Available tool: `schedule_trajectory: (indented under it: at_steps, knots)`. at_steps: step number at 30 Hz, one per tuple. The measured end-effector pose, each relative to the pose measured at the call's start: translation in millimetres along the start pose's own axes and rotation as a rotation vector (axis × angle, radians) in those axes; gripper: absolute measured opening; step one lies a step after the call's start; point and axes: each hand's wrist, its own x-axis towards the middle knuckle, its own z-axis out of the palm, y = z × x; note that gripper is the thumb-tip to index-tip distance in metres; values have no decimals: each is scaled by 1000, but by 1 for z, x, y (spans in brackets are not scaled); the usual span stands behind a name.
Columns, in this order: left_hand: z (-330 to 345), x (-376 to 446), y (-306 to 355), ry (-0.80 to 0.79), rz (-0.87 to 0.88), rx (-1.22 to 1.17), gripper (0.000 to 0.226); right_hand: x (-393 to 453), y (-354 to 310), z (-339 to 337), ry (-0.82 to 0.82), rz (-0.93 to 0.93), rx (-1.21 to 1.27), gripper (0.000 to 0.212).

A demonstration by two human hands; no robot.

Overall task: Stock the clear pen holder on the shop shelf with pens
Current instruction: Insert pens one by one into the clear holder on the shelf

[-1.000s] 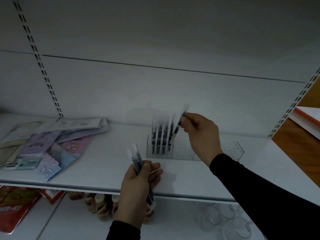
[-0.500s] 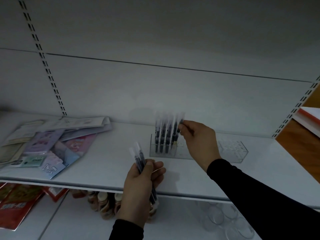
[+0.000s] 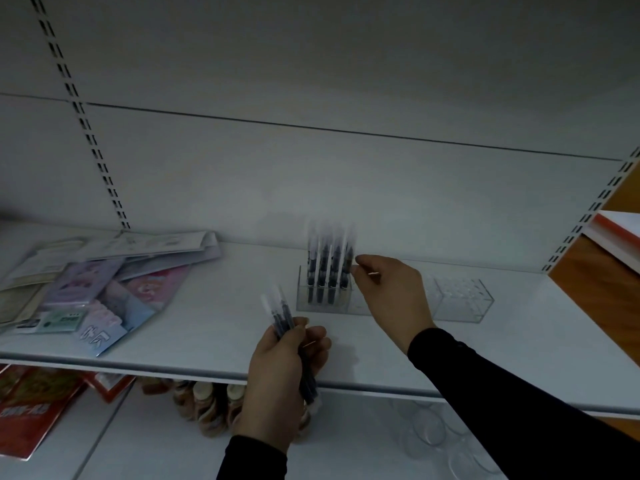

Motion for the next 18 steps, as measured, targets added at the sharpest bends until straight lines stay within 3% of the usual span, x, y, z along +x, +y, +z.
schedule_trajectory:
  at_steps: [4,10,18]
  knots:
    - [4,-3,-2,-49,19,43,16,-10,4,-5,-2,32,46,20]
    - [12,-8,-12,-167,43,152,20,-27,1,-8,-327,96,275,9]
    - [18,-15,-16,-273,44,252,21,-34,5,-12,-465,207,466,8]
